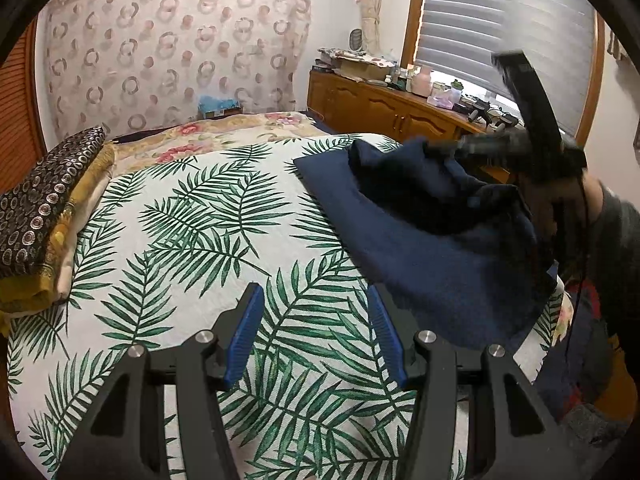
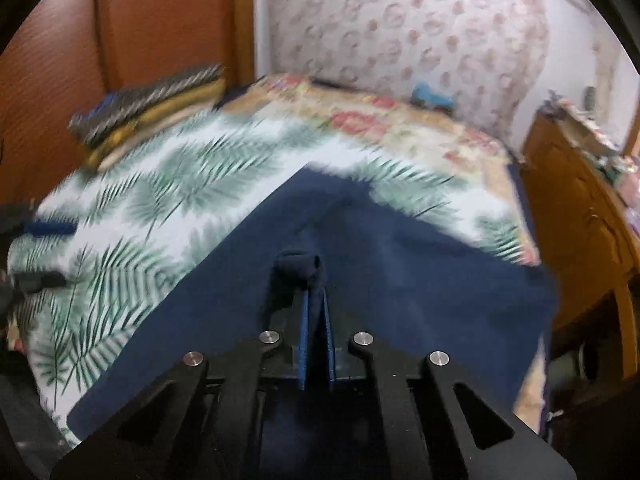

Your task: Fold small clothes

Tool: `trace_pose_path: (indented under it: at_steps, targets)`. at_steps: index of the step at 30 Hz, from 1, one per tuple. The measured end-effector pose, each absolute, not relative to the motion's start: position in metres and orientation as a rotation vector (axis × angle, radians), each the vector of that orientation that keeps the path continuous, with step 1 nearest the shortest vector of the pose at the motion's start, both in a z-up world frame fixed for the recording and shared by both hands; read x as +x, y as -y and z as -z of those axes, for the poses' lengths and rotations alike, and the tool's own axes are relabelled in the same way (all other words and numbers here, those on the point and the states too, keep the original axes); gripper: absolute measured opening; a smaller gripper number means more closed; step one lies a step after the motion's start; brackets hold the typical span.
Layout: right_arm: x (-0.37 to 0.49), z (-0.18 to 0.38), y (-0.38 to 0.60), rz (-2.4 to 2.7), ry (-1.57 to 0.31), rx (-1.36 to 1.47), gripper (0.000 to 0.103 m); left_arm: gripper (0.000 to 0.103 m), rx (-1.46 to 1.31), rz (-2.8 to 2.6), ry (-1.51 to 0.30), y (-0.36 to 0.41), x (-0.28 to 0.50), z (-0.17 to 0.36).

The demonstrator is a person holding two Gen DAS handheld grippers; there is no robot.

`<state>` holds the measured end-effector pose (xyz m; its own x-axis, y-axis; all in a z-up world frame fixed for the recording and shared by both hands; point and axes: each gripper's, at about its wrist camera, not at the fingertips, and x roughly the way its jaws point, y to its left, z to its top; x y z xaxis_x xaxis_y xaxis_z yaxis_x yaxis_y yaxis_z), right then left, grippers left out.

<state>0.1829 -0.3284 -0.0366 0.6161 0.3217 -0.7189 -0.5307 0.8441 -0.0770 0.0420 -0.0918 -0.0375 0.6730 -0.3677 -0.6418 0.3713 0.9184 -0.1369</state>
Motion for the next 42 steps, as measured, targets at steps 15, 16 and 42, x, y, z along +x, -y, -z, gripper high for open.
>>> trace_pose_path:
  at_steps: [15,16,42]
  targets:
    - [0.240,-0.002,0.392,-0.223,-0.698,-0.222,0.012,0.053,0.007,0.428,-0.732,0.097,0.042,0.040]
    - [0.236,0.001,0.387,-0.252,-0.703,-0.231,0.013,0.053,0.008,0.428,-0.733,0.098,0.043,0.040]
    - [0.174,0.076,0.293,-0.602,-0.856,-0.384,0.005,0.053,0.006,0.439,-0.750,0.103,0.041,0.046]
